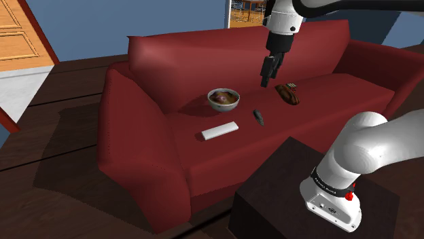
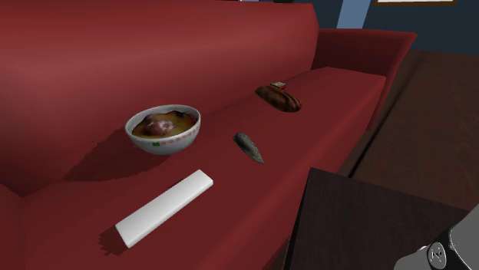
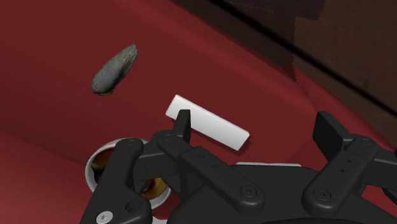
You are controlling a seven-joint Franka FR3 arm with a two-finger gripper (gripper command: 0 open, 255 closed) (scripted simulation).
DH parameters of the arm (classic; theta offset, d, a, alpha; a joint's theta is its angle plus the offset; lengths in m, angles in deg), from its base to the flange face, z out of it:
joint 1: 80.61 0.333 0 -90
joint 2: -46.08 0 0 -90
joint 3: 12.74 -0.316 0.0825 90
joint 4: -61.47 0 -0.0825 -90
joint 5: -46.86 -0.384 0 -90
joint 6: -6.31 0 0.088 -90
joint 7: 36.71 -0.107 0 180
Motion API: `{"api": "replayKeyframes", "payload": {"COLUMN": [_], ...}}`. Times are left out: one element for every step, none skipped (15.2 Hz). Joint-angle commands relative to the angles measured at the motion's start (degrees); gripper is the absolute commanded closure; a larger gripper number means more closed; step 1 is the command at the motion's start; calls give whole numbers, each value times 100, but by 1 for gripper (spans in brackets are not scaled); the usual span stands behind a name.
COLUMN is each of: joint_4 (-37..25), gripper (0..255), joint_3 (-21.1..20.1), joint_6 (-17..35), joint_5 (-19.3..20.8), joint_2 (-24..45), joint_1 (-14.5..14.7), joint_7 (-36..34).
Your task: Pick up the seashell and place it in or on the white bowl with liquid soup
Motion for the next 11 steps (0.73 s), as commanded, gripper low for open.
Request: {"api": "replayKeyframes", "payload": {"joint_4": [0, 107, 209, 306, 398, 485, 566, 642, 713, 779, 839], "gripper": [0, 0, 0, 0, 0, 0, 0, 0, 0, 0, 0], "joint_3": [0, 20, 40, 61, 82, 105, 128, 151, 175, 200, 225], "joint_6": [0, 179, 359, 540, 722, 904, 1087, 1270, 1453, 1637, 1822], "joint_5": [0, 17, 33, 50, 66, 83, 99, 115, 131, 147, 162], "joint_2": [0, 72, 150, 234, 324, 420, 521, 628, 741, 859, 983], "joint_1": [0, -64, -129, -194, -259, -324, -389, -454, -520, -586, -652], "joint_7": [0, -54, -108, -163, -217, -272, -327, -381, -436, -490, -544]}}
